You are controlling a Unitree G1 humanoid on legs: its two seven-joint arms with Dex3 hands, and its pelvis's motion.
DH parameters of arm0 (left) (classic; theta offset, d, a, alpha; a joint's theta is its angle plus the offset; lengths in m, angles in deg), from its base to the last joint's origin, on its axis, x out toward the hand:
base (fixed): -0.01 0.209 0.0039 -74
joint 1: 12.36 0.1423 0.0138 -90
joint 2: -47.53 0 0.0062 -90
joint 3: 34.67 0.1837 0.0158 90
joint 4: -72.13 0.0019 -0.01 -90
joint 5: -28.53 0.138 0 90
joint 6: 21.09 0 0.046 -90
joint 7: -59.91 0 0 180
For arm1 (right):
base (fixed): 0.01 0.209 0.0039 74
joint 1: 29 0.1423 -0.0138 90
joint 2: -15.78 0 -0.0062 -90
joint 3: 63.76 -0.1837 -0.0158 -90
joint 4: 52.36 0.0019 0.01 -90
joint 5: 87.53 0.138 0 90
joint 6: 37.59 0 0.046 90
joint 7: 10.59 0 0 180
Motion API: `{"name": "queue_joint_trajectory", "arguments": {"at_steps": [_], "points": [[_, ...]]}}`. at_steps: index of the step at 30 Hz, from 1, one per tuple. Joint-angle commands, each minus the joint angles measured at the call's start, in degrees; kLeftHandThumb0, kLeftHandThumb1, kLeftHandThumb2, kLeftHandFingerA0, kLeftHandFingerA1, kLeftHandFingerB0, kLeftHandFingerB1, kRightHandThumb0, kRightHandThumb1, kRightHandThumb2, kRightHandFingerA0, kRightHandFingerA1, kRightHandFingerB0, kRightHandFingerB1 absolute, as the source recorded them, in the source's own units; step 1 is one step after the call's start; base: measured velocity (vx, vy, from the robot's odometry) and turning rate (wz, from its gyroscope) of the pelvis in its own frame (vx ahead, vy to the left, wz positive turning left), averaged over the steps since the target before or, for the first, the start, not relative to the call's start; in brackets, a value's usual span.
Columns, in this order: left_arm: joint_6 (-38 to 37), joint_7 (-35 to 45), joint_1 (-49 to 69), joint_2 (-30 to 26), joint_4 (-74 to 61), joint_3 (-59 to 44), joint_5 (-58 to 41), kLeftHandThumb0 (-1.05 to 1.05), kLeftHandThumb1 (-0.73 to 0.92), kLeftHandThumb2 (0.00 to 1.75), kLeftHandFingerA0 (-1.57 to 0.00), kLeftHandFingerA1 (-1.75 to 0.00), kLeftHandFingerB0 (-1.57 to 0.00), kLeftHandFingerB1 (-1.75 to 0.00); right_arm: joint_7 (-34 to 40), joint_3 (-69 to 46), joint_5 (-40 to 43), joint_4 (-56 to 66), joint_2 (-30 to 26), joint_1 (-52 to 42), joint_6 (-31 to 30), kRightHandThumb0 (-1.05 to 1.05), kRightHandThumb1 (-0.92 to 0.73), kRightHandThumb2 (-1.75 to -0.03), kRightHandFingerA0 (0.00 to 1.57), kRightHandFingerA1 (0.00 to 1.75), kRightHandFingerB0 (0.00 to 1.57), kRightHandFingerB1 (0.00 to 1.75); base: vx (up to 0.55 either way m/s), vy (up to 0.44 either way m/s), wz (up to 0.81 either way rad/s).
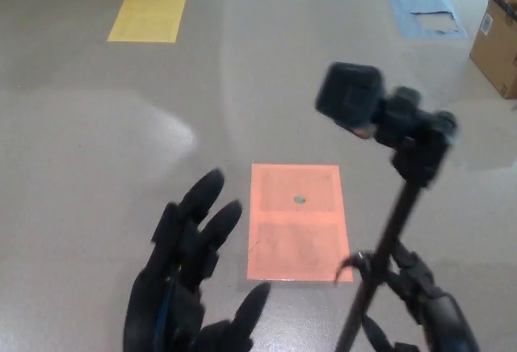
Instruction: A phone stand is kept on the floor and the robot uses both its hands to grab it and uses its left hand to extend the phone stand by pulling it upwards
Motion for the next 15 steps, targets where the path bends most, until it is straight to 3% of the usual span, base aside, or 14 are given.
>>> {"name": "queue_joint_trajectory", "arguments": {"at_steps": [1,3,4,15], "points": [[6.61,2.73,3.48,-3.26,-2.02,-2.28,3.09,-0.7,0.44,0.83,-0.06,-0.41,-0.03,-0.39,-6.31,0.04,6.45,7.93,-4.18,-4.93,-1.8,-0.96,-0.54,-1.0,0.09,0.1,0.0,0.0,0.0,0.0,0.0],[6.04,2.99,4.13,-3.55,-1.66,-3.27,3.4,-0.76,0.48,0.82,-0.09,-0.39,-0.06,-0.36,-6.82,0.08,7.46,9.66,-4.96,-6.06,-2.1,-0.96,-0.54,-1.0,0.1,0.09,0.0,0.0,0.0,0.0,0.0],[5.98,3.09,4.5,-3.54,-1.54,-3.73,3.5,-0.38,0.3,0.92,0.0,-0.49,-0.01,-0.5,-6.9,0.1,7.63,10.51,-5.39,-6.6,-2.5,-0.97,-0.55,-1.01,0.11,0.09,0.0,0.0,0.0,0.0,0.0],[5.05,4.58,6.56,-1.39,-0.21,-5.92,5.05,-0.38,0.3,0.92,0.0,-0.49,-0.01,-0.5,-7.75,-0.25,9.53,11.73,-8.13,-8.33,-3.39,-1.0,-0.58,-1.02,0.11,0.12,0.0,0.0,0.0,0.0,0.0]]}}
